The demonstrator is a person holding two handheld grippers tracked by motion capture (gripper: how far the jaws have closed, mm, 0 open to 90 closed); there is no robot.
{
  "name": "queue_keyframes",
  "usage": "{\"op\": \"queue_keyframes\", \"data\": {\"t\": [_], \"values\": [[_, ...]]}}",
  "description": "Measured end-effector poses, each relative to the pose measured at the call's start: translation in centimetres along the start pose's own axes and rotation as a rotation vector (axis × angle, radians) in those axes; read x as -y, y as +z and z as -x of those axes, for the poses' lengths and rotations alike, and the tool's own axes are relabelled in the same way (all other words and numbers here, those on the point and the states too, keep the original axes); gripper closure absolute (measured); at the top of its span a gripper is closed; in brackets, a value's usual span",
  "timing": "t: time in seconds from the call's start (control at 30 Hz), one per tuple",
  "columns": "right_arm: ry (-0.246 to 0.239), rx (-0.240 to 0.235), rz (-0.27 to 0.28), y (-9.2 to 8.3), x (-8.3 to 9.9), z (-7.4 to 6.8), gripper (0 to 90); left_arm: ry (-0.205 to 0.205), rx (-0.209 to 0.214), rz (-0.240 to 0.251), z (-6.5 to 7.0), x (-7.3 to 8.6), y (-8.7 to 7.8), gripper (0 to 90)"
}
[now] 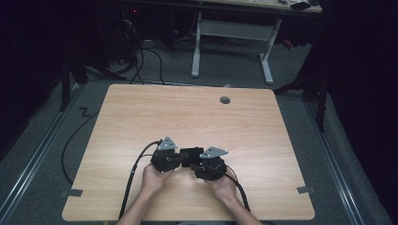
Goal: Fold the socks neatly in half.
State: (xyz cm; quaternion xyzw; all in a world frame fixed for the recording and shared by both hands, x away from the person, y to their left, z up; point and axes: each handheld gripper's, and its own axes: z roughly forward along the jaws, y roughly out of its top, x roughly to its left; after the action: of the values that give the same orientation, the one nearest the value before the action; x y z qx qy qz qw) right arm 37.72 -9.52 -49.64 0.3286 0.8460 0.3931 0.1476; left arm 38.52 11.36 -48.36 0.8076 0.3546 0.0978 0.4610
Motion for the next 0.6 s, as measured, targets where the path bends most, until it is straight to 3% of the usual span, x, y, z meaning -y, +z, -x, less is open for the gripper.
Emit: {"op": "queue_keyframes", "data": {"t": [0.1, 0.2, 0.33, 0.43, 0.57, 0.6], "values": [[0.020, -0.026, 0.012, -1.7, 0.3, 0.6, 60.6, 0.007, -0.006, 0.001, 0.1, 0.1, 0.0, 82.5], [0.022, -0.049, 0.062, -3.7, 0.0, 1.0, 70.3, 0.014, -0.011, 0.002, 0.2, 0.1, 0.0, 81.3], [-0.013, -0.043, 0.151, -5.8, -2.5, 0.7, 73.8, 0.018, -0.012, 0.004, 0.3, 0.1, 0.0, 79.4], [-0.021, -0.031, 0.142, -5.1, -4.3, 0.8, 73.3, 0.021, -0.007, 0.001, 0.3, 0.1, -0.1, 77.7], [-0.004, -0.028, 0.080, -3.0, -5.3, 1.3, 74.0, 0.011, 0.012, 0.006, 0.3, 0.0, -0.4, 73.4], [0.006, -0.033, 0.037, -1.9, -5.1, 1.5, 74.5, -0.001, 0.025, 0.017, 0.3, 0.0, -0.6, 68.6]]}}
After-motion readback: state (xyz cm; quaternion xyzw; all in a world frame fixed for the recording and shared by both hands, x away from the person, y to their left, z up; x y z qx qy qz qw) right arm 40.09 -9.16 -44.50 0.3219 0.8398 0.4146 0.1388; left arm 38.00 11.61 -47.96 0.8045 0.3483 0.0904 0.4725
